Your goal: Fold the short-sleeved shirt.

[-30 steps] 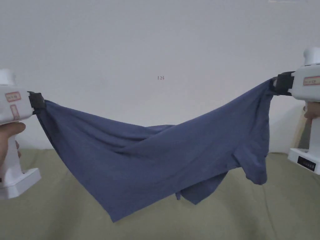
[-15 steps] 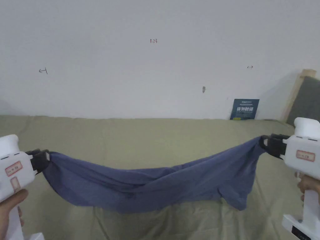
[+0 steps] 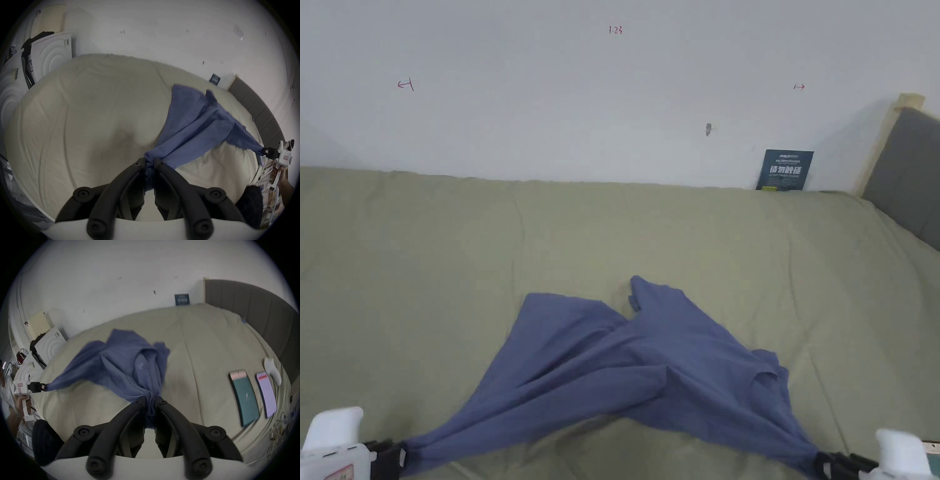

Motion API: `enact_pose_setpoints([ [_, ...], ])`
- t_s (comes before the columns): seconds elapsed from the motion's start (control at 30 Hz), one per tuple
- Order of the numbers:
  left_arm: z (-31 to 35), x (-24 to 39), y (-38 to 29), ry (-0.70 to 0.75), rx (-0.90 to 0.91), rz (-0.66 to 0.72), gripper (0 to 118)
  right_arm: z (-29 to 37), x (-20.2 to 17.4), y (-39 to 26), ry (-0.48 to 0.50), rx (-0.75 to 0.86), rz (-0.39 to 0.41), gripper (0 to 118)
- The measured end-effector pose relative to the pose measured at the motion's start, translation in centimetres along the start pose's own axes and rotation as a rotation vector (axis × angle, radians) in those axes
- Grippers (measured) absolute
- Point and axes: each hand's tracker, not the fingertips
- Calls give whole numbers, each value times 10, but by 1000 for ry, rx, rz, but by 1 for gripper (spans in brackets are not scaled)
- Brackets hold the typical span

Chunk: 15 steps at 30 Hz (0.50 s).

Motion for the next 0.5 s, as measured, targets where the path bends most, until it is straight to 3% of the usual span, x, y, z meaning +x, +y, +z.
enact_pose_setpoints([
  [0.07, -5, 0, -1, -5, -18, 2, 13, -10, 2, -13, -28, -18, 15, 21],
  [0.1, -1, 2, 2, -10, -2, 23, 26, -17, 3, -17, -31, -19, 3, 45],
  [0.13, 1, 3, 4, 2, 18, 17, 70, -23, 7, -20, -26, -27, -8, 93],
  [0.17, 3, 3, 7, 21, 38, 13, 107, -29, 8, -23, -27, -51, -17, 116],
  [0.2, 7, 3, 8, 31, 41, 4, 118, -31, 8, -23, -35, -81, -7, 118],
  [0.33, 62, 10, -1, 49, 162, -54, 118, 11, -7, -21, 4, 91, 57, 118],
  [0.5, 136, 27, -54, 102, 373, -104, 118, 104, -71, -24, 37, 247, 186, 118],
])
